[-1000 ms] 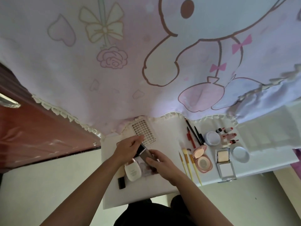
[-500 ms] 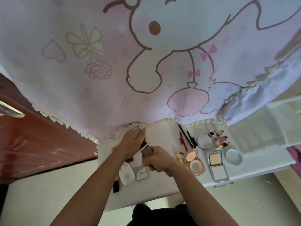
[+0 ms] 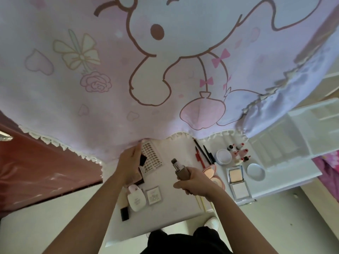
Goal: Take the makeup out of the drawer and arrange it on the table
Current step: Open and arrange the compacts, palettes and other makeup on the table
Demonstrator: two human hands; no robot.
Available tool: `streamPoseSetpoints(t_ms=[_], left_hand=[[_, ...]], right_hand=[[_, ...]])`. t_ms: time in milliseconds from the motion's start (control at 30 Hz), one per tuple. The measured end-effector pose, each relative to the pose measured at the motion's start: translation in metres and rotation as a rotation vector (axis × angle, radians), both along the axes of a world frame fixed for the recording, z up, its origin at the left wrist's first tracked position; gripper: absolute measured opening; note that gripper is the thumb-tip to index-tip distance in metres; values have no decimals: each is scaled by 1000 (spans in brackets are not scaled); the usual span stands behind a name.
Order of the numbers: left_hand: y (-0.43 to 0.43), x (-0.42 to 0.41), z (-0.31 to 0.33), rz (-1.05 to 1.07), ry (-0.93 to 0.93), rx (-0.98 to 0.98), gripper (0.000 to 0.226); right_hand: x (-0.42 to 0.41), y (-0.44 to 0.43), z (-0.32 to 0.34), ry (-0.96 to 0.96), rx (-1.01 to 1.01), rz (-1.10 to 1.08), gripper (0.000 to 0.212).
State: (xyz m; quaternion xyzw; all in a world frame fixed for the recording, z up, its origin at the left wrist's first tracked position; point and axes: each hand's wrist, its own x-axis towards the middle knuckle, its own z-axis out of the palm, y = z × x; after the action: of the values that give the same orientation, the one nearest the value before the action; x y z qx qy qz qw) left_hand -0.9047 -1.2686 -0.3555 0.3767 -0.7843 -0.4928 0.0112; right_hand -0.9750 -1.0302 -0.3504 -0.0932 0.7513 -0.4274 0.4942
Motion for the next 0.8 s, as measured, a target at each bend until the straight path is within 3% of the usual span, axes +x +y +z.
streamPoseSetpoints(t_ms=[100, 167, 267, 367, 400, 467, 600, 733, 800], left_hand=[[20, -9, -16, -89, -40, 67, 65], [26, -14, -29, -119, -81, 115, 59], [32, -24, -51, -301, -190, 107, 30], [37, -38, -69, -397, -324, 50, 27], [40, -44, -74, -407, -316, 8, 29], [45, -57, -82, -424, -257, -88, 30], [48, -88, -99, -384, -180, -202, 28], [51, -114, -113, -296, -110, -242, 22], [52, -120, -121, -284, -84, -262, 25]], right_hand=[[0, 4, -7, -37, -7, -133, 24], [-3, 7, -13, -49, -36, -245, 12], [-17, 9, -18, 144, -23, -244, 12], [-39, 8, -39, 364, 117, -138, 13], [-46, 5, -47, 428, 163, -135, 22], [-62, -5, -61, 509, 183, -197, 16], [-97, -30, -83, 525, 200, -383, 27], [-114, -45, -106, 579, 207, -366, 19], [-116, -47, -116, 613, 223, -353, 25]])
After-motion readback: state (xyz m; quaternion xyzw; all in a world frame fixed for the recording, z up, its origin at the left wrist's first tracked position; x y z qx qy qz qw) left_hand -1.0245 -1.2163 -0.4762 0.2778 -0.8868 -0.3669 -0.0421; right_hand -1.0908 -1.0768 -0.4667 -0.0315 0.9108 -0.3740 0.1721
